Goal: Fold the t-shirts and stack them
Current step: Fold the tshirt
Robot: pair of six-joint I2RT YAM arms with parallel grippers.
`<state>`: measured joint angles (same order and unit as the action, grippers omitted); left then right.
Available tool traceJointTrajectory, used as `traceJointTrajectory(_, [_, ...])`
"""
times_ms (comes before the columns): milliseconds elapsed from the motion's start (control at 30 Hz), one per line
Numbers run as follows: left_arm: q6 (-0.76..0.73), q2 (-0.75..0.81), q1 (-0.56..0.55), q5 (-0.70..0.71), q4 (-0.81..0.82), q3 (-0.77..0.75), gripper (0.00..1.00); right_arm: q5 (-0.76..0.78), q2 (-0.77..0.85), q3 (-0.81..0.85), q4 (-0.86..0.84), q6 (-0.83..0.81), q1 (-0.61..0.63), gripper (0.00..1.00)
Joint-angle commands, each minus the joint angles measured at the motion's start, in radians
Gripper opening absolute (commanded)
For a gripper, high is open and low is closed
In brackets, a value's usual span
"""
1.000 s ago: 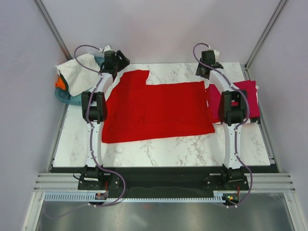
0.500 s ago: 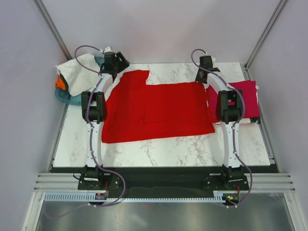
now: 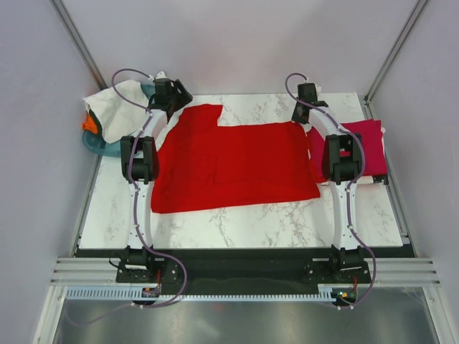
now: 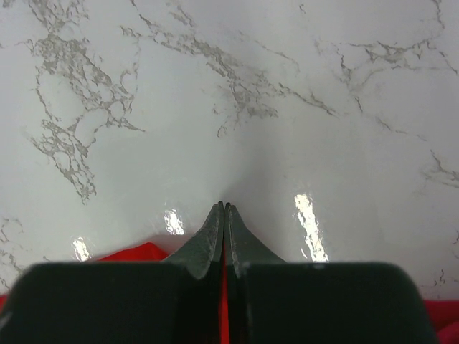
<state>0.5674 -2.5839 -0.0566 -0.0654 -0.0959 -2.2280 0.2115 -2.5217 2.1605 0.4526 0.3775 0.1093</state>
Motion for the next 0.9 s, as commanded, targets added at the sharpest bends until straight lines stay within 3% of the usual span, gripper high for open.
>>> traceJointTrajectory(0, [-0.053, -0.007, 0.003, -0.031, -0.037, -0.036, 0.74, 0.014, 0.066, -0.002, -0.002, -0.003, 0.004, 0.02])
traceJointTrajectory(467, [-0.074, -0.047, -0.012, 0.022, -0.152, -0.107, 0.75, -0.014, 0.116, -0.044, -0.006, 0.001, 0.015, 0.01])
traceJointTrajectory(867, [-0.043, -0.032, -0.009, 0.043, -0.251, -0.079, 0.76, -0.012, 0.153, -0.073, -0.009, -0.005, 0.035, 0.02])
